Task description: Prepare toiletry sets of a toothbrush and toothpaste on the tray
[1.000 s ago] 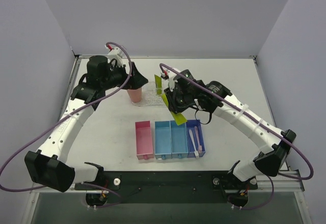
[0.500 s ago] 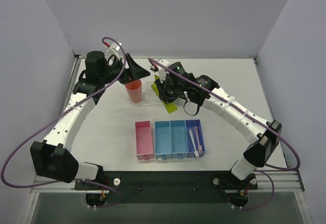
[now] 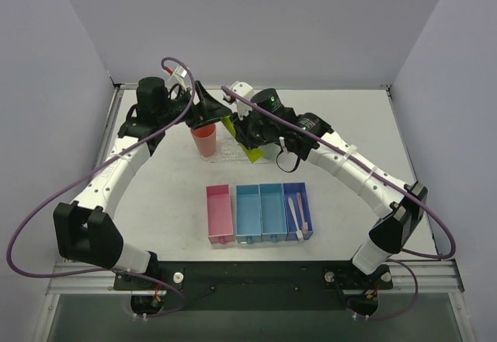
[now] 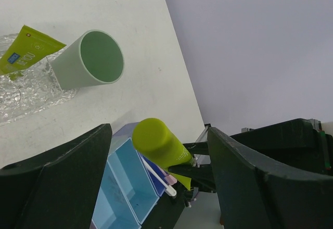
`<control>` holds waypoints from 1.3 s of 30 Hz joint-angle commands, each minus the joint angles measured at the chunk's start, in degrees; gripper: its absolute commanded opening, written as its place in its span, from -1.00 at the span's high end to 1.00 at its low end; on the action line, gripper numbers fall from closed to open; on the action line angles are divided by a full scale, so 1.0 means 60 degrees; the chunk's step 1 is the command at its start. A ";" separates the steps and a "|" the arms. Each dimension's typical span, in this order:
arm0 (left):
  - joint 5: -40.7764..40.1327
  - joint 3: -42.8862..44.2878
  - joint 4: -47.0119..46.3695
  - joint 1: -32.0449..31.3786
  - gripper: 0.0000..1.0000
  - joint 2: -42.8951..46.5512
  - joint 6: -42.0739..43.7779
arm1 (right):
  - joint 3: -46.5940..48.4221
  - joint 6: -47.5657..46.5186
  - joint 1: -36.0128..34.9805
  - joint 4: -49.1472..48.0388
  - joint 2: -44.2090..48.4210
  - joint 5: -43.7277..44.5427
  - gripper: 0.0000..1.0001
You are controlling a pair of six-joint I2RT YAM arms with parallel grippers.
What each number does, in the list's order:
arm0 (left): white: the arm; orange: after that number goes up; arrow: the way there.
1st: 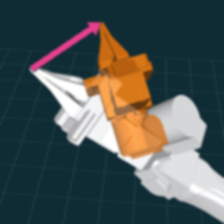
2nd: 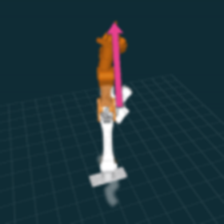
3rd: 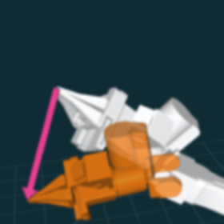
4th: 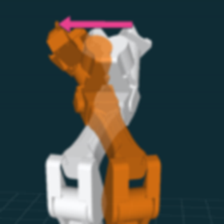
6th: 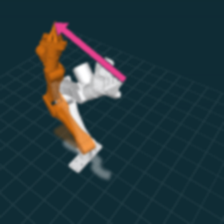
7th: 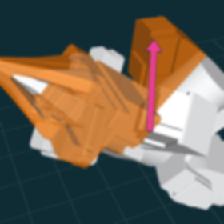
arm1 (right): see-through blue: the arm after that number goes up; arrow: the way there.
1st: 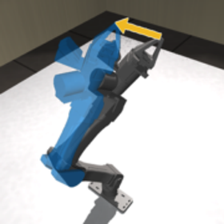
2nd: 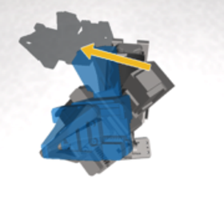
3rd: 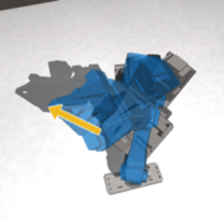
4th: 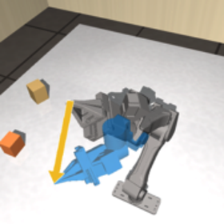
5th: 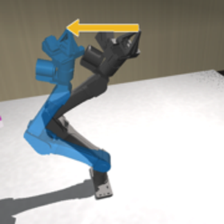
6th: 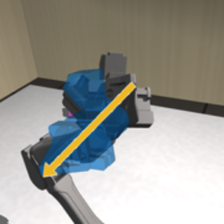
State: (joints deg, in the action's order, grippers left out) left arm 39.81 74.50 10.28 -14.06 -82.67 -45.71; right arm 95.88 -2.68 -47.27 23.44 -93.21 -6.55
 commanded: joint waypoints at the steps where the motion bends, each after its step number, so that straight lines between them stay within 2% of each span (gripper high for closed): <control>1: 0.0366 0.0006 -0.0849 0.0074 -0.67 -0.0064 -0.0261 | 0.0398 -0.0490 0.0012 -0.0757 -0.0036 -0.0271 0.96; 6: 0.0674 -0.0272 -0.1901 0.0074 -0.60 -0.0122 -0.0934 | 0.0412 -0.0886 0.0026 -0.1094 -0.0095 -0.0271 0.98; 13: 0.0791 -0.0331 -0.2138 0.0059 -0.47 -0.0210 -0.1170 | 0.0631 -0.1443 0.0012 -0.1460 -0.0285 -0.0198 0.98; 17: 0.0821 -0.0331 -0.2256 0.0074 -0.01 -0.0210 -0.1229 | 0.0734 -0.1546 0.0012 -0.1548 -0.0446 -0.0300 0.98; 19: 0.0835 -0.0332 -0.2270 0.0074 0.10 -0.0210 -0.1229 | 0.0720 -0.1560 0.0026 -0.1592 -0.0476 -0.0301 0.98; 23: 0.0835 -0.0302 -0.2329 0.0088 0.44 -0.0239 -0.1229 | 0.0705 -0.1546 0.0026 -0.1592 -0.0520 -0.0228 0.93; 24: 0.0835 -0.0288 -0.2344 0.0088 0.61 -0.0240 -0.1243 | 0.0691 -0.1531 0.0026 -0.1592 -0.0520 -0.0184 0.92; 26: 0.0821 -0.0317 -0.2402 0.0161 0.78 -0.0225 -0.1345 | 0.0662 -0.1458 0.0055 -0.1607 -0.0505 -0.0096 0.75; 27: 0.0806 -0.0346 -0.2475 0.0205 0.96 -0.0225 -0.1404 | 0.0632 -0.1415 0.0041 -0.1607 -0.0491 -0.0052 0.64; 28: 0.0806 -0.0375 -0.2534 0.0249 1.00 -0.0210 -0.1462 | 0.0589 -0.1269 0.0070 -0.1607 -0.0491 -0.0008 0.45; 30: 0.0777 -0.0506 -0.2825 0.0439 1.00 -0.0152 -0.1711 | 0.0428 -0.0991 0.0245 -0.1636 -0.0359 -0.0008 0.26; 31: 0.0777 -0.0580 -0.2958 0.0527 1.00 -0.0123 -0.1828 | 0.0355 -0.0815 0.0333 -0.1636 -0.0301 -0.0109 0.09; 35: 0.0821 -0.0859 -0.3880 0.0981 1.00 0.0053 -0.2414 | -0.0129 0.1156 0.1399 -0.1855 0.0139 -0.1247 -0.13; 39: 0.0762 -0.0757 -0.4145 0.1304 1.00 0.0156 -0.2401 | -0.0510 0.2758 0.2148 -0.2148 0.0519 -0.2334 -0.17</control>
State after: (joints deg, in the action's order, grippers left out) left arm 43.70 68.82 -6.55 -8.12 -84.44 -58.22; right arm 94.56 1.76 -38.72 13.87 -94.87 -13.32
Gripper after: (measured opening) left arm 0.438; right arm 0.580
